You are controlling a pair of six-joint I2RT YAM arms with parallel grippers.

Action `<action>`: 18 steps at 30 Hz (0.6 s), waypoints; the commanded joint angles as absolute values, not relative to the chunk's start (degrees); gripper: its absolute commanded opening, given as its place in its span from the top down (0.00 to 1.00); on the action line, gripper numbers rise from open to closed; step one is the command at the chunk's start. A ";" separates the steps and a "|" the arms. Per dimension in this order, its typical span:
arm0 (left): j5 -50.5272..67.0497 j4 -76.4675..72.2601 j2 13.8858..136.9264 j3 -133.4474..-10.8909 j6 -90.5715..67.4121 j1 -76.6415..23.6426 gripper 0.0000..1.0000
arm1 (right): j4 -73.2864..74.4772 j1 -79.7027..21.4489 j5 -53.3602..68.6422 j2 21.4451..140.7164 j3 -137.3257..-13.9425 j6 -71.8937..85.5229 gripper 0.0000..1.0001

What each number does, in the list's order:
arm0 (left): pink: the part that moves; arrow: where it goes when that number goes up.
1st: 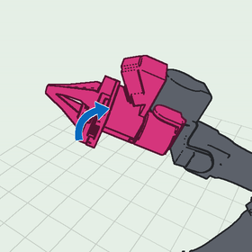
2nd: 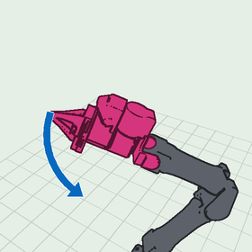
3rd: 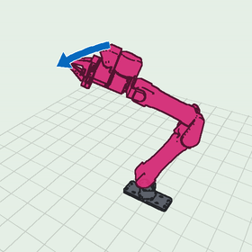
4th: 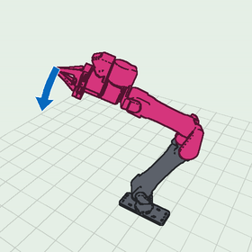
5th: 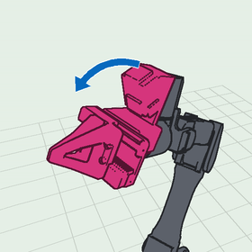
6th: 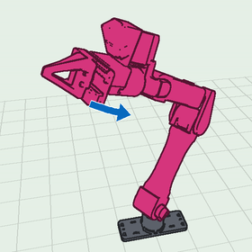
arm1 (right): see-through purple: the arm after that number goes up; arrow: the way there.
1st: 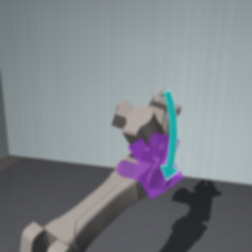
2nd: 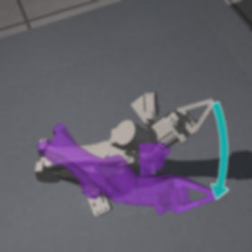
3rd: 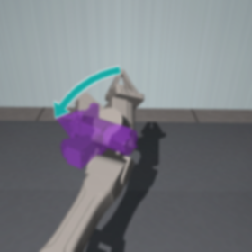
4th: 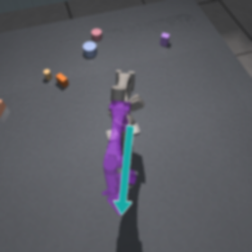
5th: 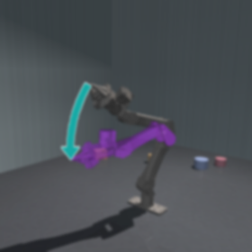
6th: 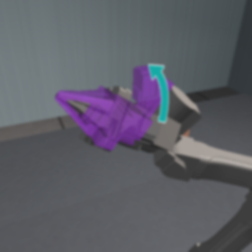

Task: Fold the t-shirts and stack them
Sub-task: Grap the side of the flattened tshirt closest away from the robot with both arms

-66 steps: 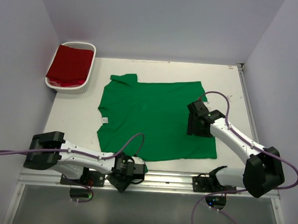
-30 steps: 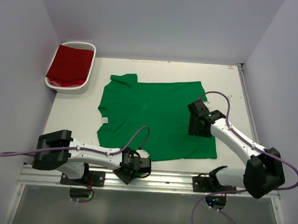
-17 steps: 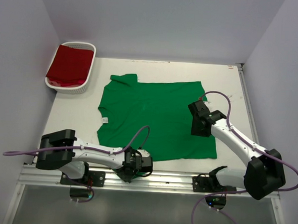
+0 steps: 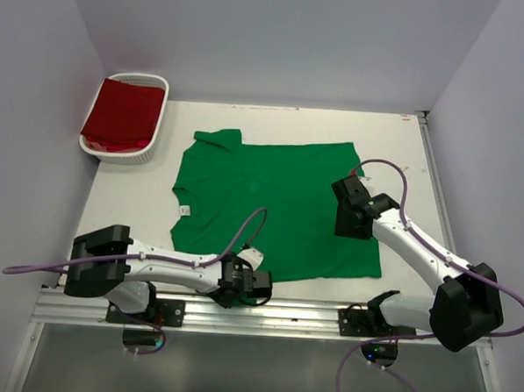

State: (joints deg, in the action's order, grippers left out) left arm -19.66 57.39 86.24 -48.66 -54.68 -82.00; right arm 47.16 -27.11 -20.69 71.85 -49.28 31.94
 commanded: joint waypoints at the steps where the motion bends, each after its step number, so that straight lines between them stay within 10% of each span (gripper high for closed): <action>1: -21.45 59.94 84.81 -51.85 -56.42 -83.05 0.67 | 47.02 -27.33 -22.24 71.01 -50.10 32.17 0.53; 18: -24.08 58.98 86.04 -49.22 -56.25 -83.41 0.63 | 46.76 -27.33 -21.97 71.02 -49.92 32.08 0.54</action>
